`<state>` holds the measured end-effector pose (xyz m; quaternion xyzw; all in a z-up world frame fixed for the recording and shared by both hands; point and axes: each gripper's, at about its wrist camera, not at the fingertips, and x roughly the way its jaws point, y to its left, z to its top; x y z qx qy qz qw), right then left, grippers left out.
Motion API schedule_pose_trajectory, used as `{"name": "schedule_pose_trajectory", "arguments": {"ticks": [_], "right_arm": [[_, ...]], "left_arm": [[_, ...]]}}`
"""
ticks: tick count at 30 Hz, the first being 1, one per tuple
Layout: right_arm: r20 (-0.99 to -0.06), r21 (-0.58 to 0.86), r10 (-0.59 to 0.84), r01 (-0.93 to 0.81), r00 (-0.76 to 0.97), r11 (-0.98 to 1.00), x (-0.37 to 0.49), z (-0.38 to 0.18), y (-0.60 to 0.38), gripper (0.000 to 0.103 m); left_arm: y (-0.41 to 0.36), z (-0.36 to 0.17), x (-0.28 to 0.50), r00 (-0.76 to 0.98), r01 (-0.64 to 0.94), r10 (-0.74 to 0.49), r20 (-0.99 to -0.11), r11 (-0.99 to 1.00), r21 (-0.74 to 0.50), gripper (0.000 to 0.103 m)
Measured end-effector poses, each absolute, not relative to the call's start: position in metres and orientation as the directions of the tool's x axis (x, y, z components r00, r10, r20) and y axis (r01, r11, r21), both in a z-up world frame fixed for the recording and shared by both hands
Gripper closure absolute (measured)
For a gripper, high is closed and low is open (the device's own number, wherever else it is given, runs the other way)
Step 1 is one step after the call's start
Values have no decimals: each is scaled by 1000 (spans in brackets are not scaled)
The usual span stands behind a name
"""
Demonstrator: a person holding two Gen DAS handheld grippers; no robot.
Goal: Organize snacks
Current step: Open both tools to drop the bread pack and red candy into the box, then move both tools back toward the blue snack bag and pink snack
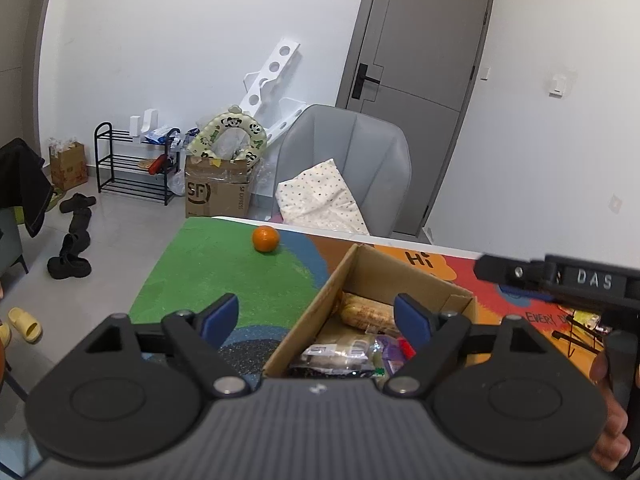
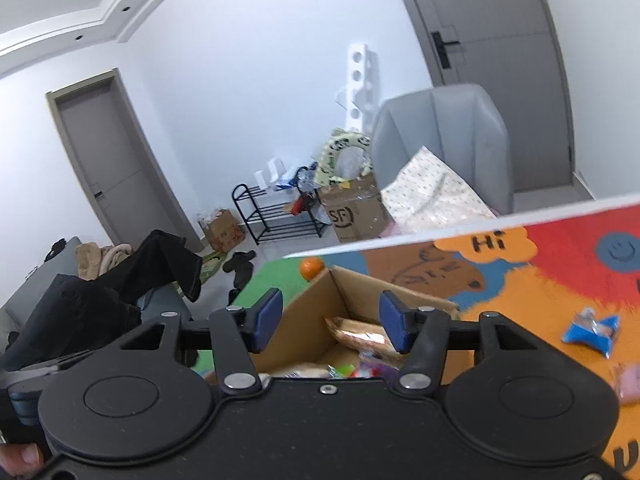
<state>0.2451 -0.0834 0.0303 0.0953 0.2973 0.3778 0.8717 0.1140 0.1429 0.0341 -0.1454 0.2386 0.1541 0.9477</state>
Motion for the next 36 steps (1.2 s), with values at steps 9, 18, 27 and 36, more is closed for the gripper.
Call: {"name": "schedule_pose_trajectory", "arguments": {"ticks": [9,18,27,36], "right_arm": [[-486,377,654,-536,580,755,236,23,-126,28],[-505,371,610,-484,611,792,230,19,-172,4],[-520,391,569,-414,637,822,229,11,-220,0],[-534,405,527,-347,661,846,233,-2,-253,0]], "left_arm": [[118,33,120,851,-306,167,-498,928,-213,8],[87,29,127,857,-258,117,-502,940,-221,7],[46,31,134,864,-192,58,-500,956,-222,7],[12,31,145,869,-119,-6,-494,968,-220,7]]}}
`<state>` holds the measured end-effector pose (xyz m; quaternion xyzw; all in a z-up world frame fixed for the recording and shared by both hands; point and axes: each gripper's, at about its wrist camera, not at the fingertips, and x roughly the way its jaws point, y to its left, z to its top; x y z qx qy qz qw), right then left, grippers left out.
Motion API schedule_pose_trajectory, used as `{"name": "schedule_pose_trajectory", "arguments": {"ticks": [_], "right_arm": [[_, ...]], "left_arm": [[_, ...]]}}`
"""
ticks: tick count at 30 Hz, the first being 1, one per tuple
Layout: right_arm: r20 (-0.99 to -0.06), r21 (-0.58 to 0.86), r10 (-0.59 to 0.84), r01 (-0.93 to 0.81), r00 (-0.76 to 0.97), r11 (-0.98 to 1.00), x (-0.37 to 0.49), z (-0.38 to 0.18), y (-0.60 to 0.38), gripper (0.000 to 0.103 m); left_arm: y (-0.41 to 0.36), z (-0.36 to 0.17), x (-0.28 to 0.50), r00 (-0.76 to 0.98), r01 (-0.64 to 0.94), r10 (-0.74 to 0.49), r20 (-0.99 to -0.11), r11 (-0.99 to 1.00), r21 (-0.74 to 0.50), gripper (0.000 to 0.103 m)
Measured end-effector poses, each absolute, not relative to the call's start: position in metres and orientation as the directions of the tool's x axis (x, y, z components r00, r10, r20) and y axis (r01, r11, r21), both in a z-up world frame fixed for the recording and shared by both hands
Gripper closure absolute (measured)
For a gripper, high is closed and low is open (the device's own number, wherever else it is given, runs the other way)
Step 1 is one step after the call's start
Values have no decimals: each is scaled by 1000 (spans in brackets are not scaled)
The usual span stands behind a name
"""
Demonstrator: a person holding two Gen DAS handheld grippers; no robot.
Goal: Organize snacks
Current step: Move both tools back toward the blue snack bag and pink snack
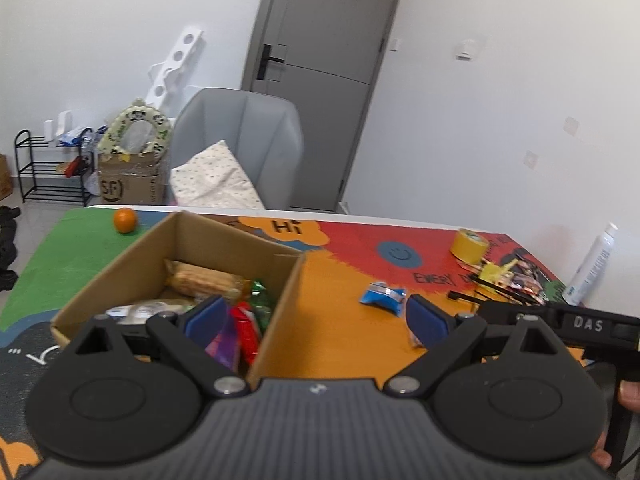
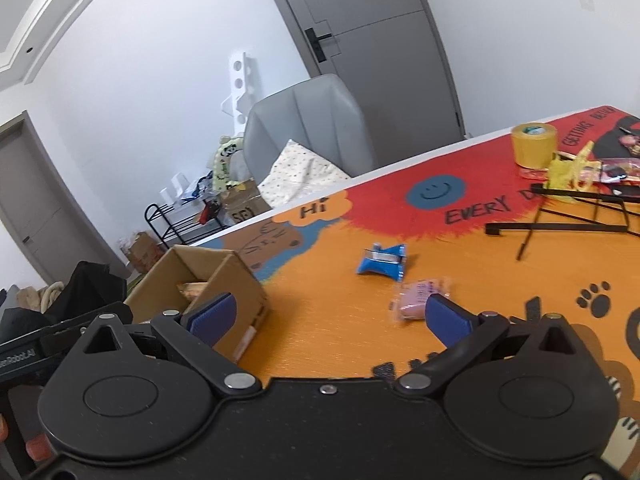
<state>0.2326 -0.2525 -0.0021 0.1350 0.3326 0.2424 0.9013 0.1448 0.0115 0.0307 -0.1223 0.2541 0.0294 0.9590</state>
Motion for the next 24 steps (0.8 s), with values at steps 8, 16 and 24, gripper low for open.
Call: {"name": "schedule_pose_trajectory", "arguments": {"ticks": [8,16,24], "right_arm": [[-562,392,492,-310,665,866,239,-17,-265,0],[-599,356,459,-295,656,887,247,-30,-266,3],[-635,333,439,-288,635,898,267,-46,-261,13]], "left_arm": [[-13,28,161,867,-59,-45,-496,979,-193,7],[-31,17,187,831,-6,-86,-550,986,-164,10],[-47,7,216,814,32,-110,-571,989,-145,24]]}}
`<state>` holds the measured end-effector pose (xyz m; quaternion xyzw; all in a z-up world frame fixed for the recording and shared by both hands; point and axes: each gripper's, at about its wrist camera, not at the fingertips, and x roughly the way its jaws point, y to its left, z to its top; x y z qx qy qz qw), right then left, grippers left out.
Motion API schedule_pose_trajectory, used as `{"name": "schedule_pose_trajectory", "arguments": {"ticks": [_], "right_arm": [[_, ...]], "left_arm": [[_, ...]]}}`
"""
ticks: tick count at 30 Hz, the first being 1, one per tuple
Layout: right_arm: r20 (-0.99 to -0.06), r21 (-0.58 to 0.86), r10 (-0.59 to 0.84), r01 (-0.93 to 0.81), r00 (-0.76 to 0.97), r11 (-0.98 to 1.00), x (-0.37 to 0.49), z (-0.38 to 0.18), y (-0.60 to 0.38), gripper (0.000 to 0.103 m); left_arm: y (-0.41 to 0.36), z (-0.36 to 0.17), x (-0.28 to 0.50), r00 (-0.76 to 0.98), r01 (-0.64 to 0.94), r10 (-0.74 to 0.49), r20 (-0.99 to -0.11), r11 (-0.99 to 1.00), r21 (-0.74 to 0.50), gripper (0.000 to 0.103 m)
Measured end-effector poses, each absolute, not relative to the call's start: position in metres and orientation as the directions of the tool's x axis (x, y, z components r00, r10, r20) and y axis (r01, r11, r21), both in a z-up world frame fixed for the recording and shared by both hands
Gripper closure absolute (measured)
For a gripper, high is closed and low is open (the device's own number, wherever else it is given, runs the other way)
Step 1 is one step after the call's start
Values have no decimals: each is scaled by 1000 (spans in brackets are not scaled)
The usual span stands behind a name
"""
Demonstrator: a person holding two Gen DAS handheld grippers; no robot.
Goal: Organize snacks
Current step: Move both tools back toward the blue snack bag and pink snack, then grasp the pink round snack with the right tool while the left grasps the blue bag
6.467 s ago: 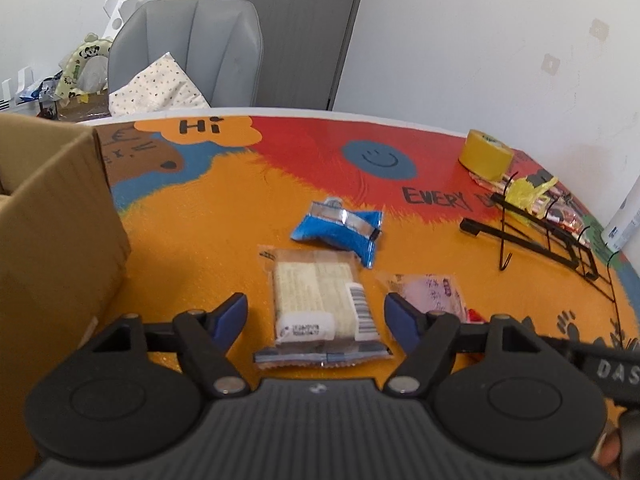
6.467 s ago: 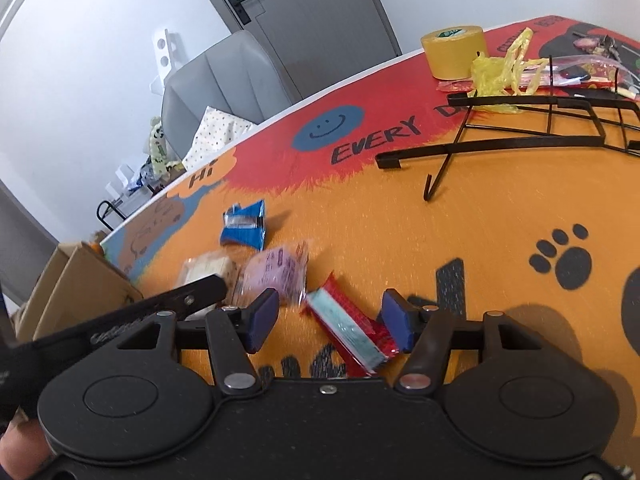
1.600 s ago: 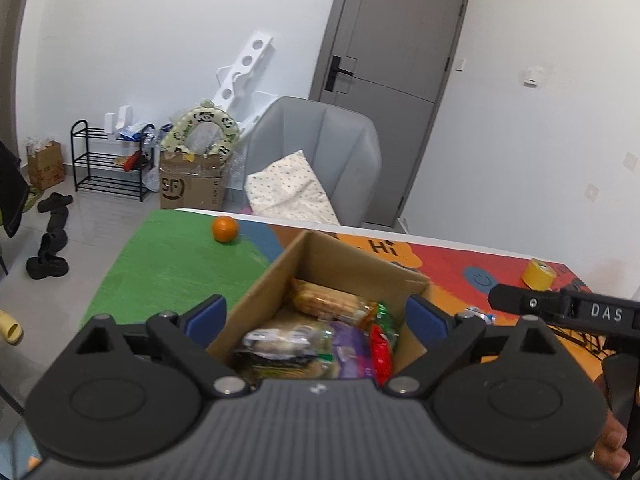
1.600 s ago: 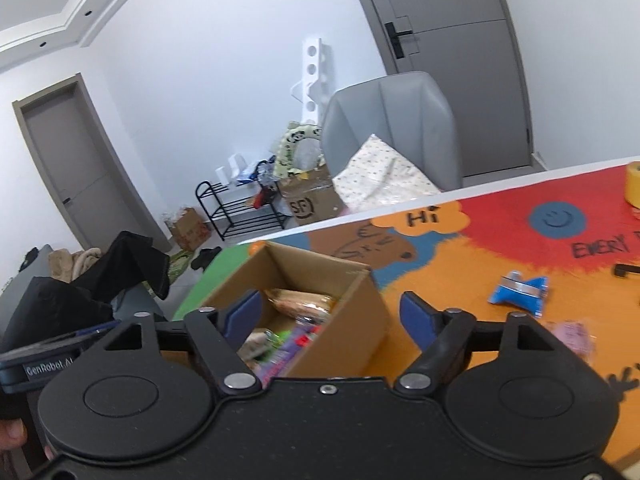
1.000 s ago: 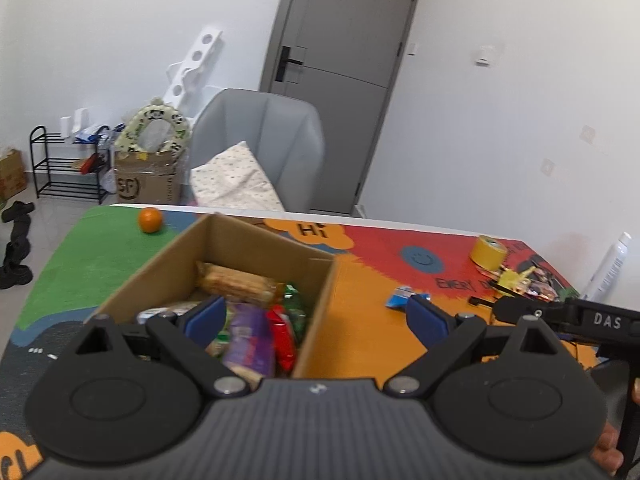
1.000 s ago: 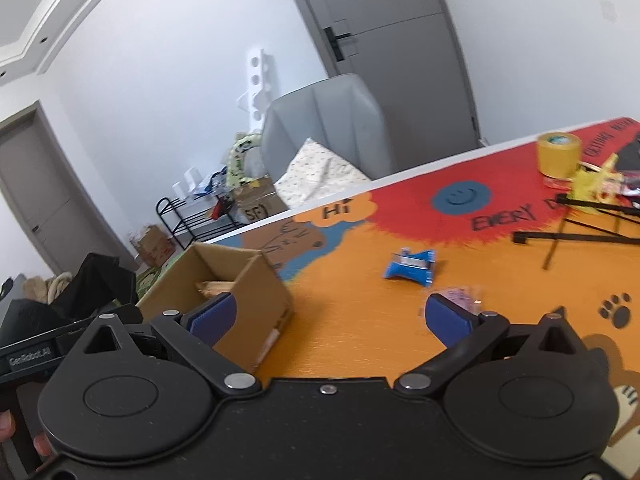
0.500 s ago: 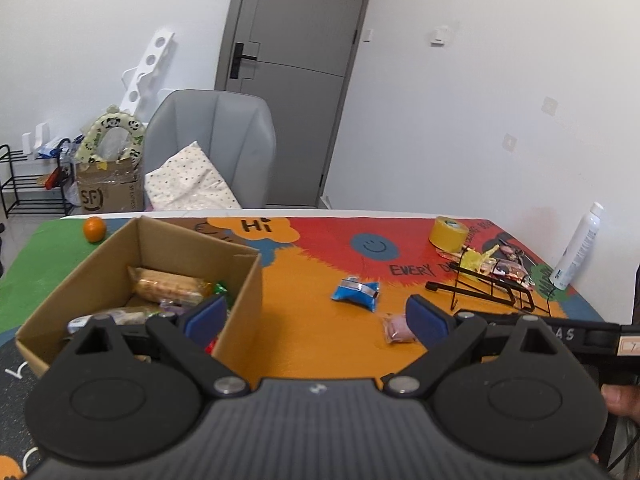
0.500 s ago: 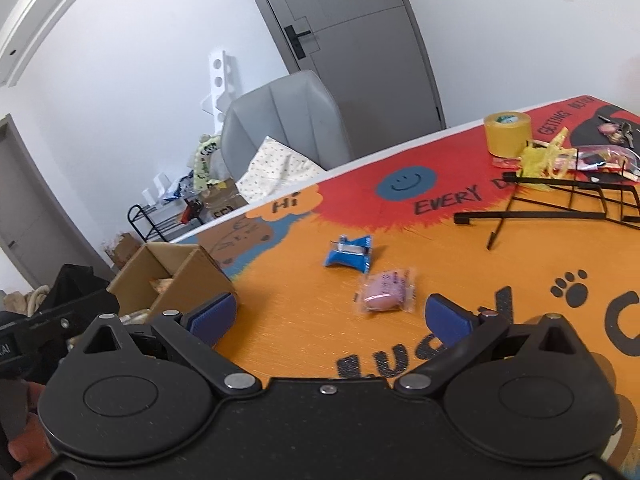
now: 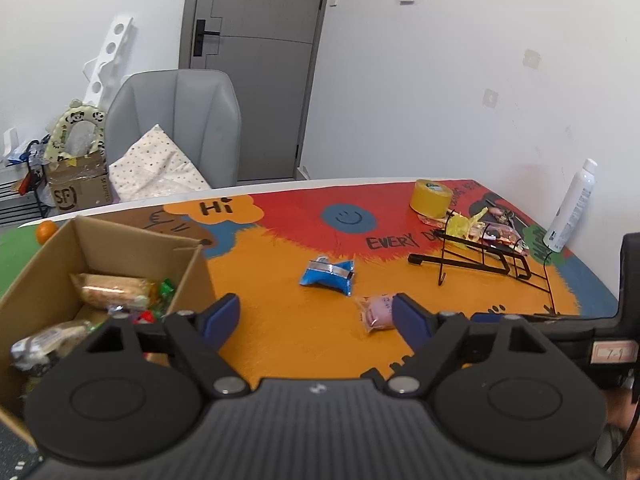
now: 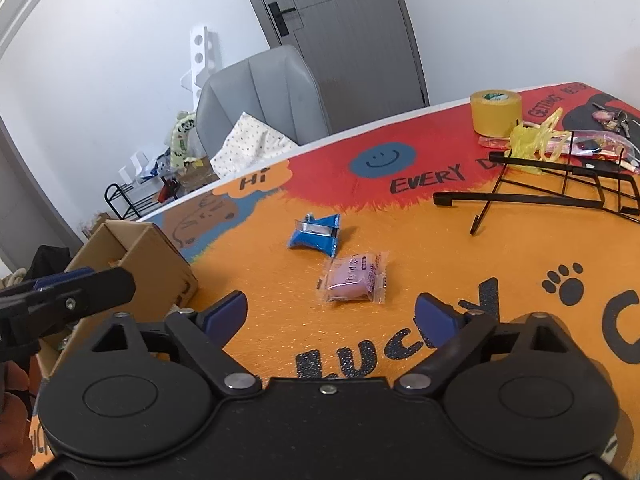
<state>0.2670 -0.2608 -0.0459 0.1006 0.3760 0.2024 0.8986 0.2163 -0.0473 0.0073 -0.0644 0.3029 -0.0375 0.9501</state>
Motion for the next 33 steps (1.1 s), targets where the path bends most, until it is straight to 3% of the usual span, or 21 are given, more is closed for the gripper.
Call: {"name": "schedule_pose_trajectory", "arguments": {"ticks": [4,7,16,22,24,26,33], "right_arm": [[-653,326,434,-287,620,901,278,-55,-258,19],[-664,321,428,-283,613,904,288,-62,-254,22],[-700,272,384,-272,602,923,314,-88,-237,22],[-700,254,370,-272,610,928,323,-96,-234,30],[-698,243,364,-273,617,931,324,-97,-234,37],[-695,244,362,-270,621,931,325,-96,-238,57],[-687,269,364,-246,629,931,326,-98,-257,63]], "left_arm": [[-48,-3,233,795,27,-120,-595,986,-163,42],[-51,-12,246,784,24,-118,-610,987,-161,46],[-55,-30,274,766,3,-101,-635,988,-153,46],[-56,-37,290,767,-7,-92,-635,988,-151,45],[-58,-40,295,766,-6,-93,-636,988,-151,45],[-60,-43,299,765,-7,-91,-638,989,-150,45],[-71,-59,321,758,2,-75,-648,994,-113,36]]}}
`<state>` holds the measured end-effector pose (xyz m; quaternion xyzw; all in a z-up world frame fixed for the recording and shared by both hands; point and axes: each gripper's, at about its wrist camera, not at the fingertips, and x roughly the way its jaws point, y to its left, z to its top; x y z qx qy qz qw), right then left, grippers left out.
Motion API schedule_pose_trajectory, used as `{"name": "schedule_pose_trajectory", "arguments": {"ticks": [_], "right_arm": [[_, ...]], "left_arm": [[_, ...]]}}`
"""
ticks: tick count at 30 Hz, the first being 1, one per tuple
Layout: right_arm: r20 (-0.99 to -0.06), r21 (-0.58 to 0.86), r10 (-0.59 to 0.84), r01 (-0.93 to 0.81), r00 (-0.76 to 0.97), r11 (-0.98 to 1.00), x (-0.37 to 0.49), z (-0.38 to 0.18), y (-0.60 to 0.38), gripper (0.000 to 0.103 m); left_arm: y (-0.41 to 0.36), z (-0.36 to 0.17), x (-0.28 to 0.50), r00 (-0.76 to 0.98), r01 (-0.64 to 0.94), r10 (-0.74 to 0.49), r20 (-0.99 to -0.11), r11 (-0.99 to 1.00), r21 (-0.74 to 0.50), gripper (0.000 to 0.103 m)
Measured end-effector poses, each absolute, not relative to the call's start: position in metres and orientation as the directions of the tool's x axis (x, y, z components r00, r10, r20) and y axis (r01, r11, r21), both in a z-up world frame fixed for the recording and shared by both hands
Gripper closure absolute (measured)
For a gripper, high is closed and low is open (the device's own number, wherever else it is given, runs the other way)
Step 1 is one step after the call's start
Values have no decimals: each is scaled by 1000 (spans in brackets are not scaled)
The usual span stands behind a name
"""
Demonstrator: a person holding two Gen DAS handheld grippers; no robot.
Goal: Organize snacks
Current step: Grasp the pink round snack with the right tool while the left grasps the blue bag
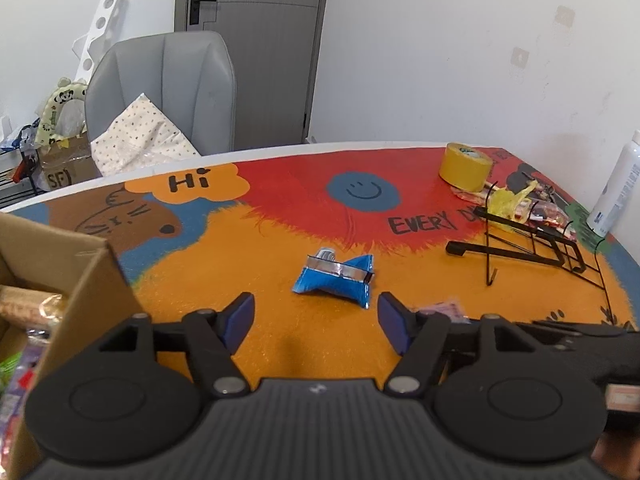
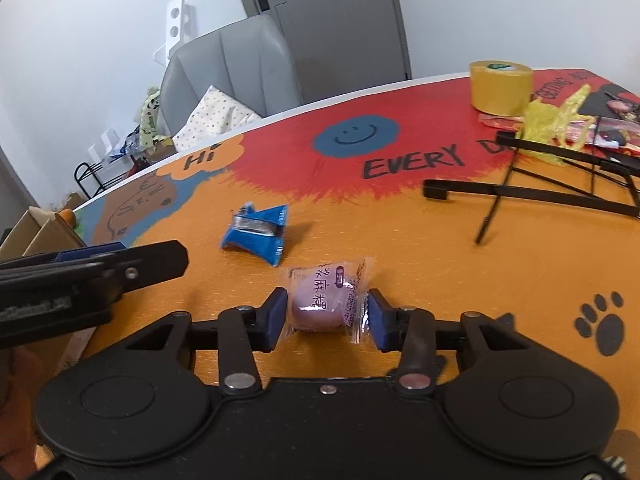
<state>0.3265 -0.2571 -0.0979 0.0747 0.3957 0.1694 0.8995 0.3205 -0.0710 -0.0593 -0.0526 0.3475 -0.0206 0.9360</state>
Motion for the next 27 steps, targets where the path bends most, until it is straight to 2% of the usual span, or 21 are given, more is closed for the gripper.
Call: {"name": "schedule_pose_trajectory", "arguments": {"ticks": [5,9,13,21,23,27], "right_arm": [[-687,263,342,-219,641,939,325,-98,-271,63],[-691,251,320,-200,648,947,325,-99,-280,63],[-689,252,307,-180,656,951,322,-99,-291,62],[-685,242,291,-168,668,956,316,-100,-297,61],[-685,239,290,-170,669,956,316,-100,-293,54],[-692,199,265,-176,672,964,315,-100,-285,50]], "left_arm": [[-77,-71,337,752,3,-70,-656,995,-102,35],[-81,-80,349,755,-9,-56,-653,995,-96,25],[-88,-88,365,751,-9,-41,-659,997,-72,21],[-98,-103,385,753,-19,1,-658,1000,-20,21],[-99,-106,386,760,-23,13,-650,1000,-7,21],[-97,-110,388,760,-17,-1,-650,1000,-21,26]]}}
